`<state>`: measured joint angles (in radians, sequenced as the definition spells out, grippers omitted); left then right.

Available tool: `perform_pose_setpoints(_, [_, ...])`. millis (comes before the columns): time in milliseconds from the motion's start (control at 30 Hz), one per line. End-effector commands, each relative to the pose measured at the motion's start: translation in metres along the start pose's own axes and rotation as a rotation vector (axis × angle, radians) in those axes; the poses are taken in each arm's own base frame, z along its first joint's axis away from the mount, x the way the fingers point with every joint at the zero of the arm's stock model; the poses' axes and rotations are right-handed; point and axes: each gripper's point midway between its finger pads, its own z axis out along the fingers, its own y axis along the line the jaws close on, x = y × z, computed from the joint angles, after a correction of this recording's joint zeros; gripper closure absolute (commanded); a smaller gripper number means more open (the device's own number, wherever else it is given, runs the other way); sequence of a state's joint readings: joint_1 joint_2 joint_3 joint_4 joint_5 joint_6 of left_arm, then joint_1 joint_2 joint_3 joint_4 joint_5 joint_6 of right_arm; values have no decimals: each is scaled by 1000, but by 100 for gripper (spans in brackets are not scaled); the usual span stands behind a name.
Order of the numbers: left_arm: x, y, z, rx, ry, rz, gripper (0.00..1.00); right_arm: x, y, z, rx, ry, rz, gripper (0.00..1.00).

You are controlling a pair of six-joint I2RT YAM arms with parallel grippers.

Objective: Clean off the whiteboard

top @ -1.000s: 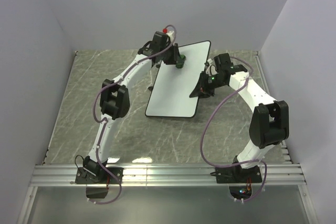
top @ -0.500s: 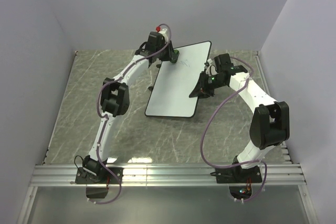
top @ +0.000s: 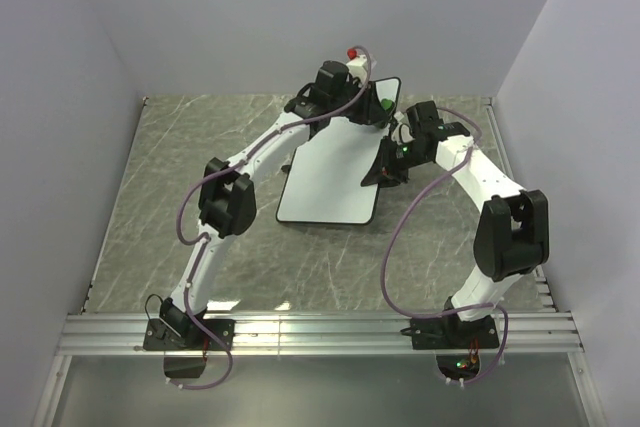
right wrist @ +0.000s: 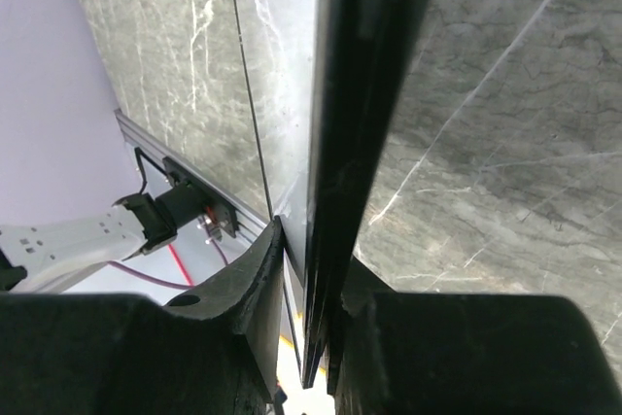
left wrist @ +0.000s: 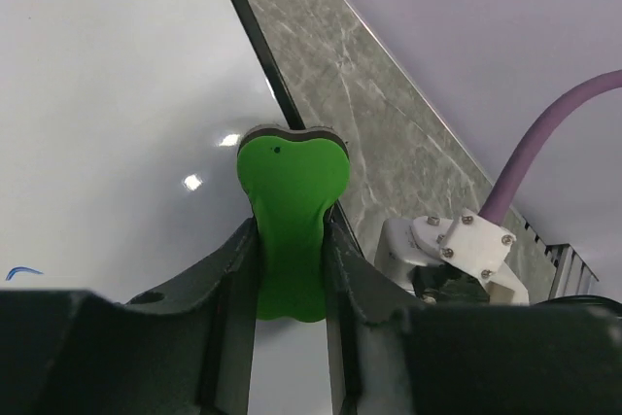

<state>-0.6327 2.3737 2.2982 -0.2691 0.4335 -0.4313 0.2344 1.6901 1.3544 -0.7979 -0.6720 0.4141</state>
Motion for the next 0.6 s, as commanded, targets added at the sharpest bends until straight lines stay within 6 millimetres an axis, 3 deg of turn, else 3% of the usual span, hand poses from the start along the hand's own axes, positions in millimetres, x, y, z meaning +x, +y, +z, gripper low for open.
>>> perform_pose_setpoints(0, [46, 17, 6, -34, 134, -90, 100, 63, -37, 38, 157, 246, -107, 100])
perform_pose_setpoints(33, [50, 40, 7, -76, 139, -129, 100, 63, -38, 38, 159, 244, -106, 100])
perform_pose_setpoints(100, [45, 66, 5, -132, 127, -175, 100, 65, -38, 37, 162, 244, -108, 100])
perform_pose_setpoints(133, [50, 97, 1, -190, 132, -226, 100, 64, -39, 36, 164, 240, -107, 100])
perform_pose_setpoints(200, [52, 125, -5, -248, 126, -259, 100, 65, -40, 35, 167, 237, -107, 100])
perform_pose_setpoints(233, [58, 146, -11, -301, 139, -281, 100, 65, -40, 35, 167, 237, -107, 100])
perform_pose_setpoints(333, [81, 182, -26, -392, 203, -318, 100, 64, -41, 35, 176, 238, -109, 100])
perform_pose_setpoints(400, [107, 195, -35, -403, 266, -340, 100, 62, -40, 35, 178, 235, -112, 100])
perform_pose_setpoints(433, [110, 194, -39, -394, 278, -335, 100, 61, -40, 35, 179, 233, -112, 100])
perform_pose_setpoints(467, [123, 190, -40, -363, 315, -339, 100, 60, -40, 36, 180, 235, -111, 100])
perform_pose_setpoints(567, [130, 167, -41, -283, 377, -288, 100, 57, -40, 37, 181, 232, -110, 100])
